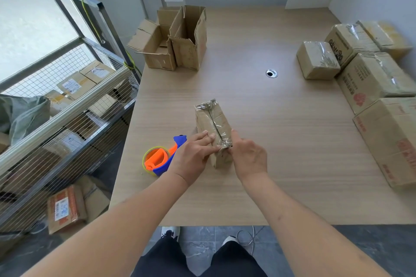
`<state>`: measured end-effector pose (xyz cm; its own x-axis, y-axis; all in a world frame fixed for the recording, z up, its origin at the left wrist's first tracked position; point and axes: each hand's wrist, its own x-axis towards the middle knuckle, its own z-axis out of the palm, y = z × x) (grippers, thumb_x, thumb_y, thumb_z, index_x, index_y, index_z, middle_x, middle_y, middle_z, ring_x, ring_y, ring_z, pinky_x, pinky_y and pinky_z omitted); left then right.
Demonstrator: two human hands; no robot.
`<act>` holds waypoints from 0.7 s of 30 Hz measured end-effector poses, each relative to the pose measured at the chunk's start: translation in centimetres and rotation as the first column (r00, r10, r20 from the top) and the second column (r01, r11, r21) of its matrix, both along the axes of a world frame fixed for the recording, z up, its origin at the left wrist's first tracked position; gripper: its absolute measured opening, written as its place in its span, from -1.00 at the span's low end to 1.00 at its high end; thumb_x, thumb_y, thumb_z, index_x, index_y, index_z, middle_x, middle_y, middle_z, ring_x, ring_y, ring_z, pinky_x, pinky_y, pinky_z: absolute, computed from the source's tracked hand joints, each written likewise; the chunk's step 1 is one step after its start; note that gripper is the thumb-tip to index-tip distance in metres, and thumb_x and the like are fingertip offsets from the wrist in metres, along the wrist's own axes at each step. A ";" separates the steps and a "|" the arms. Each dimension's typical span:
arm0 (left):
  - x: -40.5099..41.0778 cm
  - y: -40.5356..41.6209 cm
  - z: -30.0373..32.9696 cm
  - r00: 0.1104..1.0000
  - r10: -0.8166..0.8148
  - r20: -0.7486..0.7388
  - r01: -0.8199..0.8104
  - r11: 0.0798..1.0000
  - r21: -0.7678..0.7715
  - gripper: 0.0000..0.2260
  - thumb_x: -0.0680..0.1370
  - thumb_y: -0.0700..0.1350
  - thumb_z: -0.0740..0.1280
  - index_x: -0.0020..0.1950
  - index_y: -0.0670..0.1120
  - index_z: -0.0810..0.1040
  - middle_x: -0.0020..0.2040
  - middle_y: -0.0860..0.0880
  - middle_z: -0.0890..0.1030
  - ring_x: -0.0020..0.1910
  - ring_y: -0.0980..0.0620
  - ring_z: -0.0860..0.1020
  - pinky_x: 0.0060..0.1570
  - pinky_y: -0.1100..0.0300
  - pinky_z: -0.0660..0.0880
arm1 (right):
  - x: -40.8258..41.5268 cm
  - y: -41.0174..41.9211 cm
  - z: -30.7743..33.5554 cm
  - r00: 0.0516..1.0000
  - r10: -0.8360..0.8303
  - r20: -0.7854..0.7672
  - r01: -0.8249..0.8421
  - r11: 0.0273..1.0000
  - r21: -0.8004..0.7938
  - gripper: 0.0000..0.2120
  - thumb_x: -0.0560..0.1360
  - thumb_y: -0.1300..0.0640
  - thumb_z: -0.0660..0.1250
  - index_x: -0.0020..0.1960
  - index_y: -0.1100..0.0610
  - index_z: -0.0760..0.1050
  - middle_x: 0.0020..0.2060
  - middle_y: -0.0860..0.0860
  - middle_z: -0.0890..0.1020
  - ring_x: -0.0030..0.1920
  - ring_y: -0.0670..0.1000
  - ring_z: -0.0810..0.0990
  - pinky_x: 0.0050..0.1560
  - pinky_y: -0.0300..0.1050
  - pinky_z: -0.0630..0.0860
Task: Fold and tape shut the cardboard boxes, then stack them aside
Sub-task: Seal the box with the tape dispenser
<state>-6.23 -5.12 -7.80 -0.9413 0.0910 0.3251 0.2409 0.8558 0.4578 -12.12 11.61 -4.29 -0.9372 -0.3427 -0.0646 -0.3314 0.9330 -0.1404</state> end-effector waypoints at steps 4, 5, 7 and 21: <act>-0.4 -0.2 0.7 0.999 -0.004 -0.034 0.006 0.999 0.038 -0.76 0.43 -0.35 0.52 0.04 -0.11 0.76 0.14 -0.05 0.72 0.15 -0.19 0.66 0.19 0.14 0.52 | -0.1 0.2 0.5 0.997 0.045 0.056 -0.044 0.999 -0.009 -0.50 0.49 0.02 0.50 0.28 0.07 0.31 0.07 0.05 0.65 0.04 0.17 0.68 -0.13 -0.02 0.52; -0.5 -0.2 0.8 0.999 -0.011 -0.041 0.013 0.999 0.042 -0.77 0.41 -0.35 0.53 0.02 -0.12 0.75 0.12 -0.06 0.73 0.13 -0.19 0.67 0.21 0.20 0.47 | 0.0 -0.1 0.6 0.996 0.048 0.079 -0.048 0.999 -0.009 -0.36 0.40 -0.09 0.58 0.29 0.10 0.31 0.12 0.06 0.59 0.08 0.17 0.64 -0.06 0.01 0.52; -0.6 -0.2 0.8 0.999 -0.010 -0.031 0.011 0.999 0.042 -0.75 0.38 -0.36 0.54 0.01 -0.12 0.75 0.10 -0.05 0.73 0.12 -0.17 0.67 0.21 0.26 0.43 | 0.2 -1.1 0.6 0.998 0.042 0.051 -0.042 0.999 -0.003 -0.12 0.21 -0.29 0.62 0.29 0.17 0.34 0.16 0.09 0.49 0.11 0.15 0.56 0.04 0.02 0.49; -2.3 -2.1 3.7 0.961 0.043 0.272 -0.064 0.996 0.069 -0.48 0.44 -0.32 0.30 0.41 -0.11 0.58 0.51 -0.11 0.44 0.52 -0.14 0.37 0.45 -0.07 0.38 | -1.6 1.3 2.3 0.995 0.092 -0.047 -0.085 0.987 0.135 -0.38 0.50 0.27 0.41 0.49 -0.10 0.38 0.49 0.10 0.34 0.29 0.18 0.44 0.22 0.03 0.46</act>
<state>-8.52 -7.26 -4.12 -0.9978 0.0227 0.0621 0.0538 0.8243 0.5636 -13.68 12.94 -1.96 -0.9067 -0.4165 -0.0662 -0.4176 0.9086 0.0025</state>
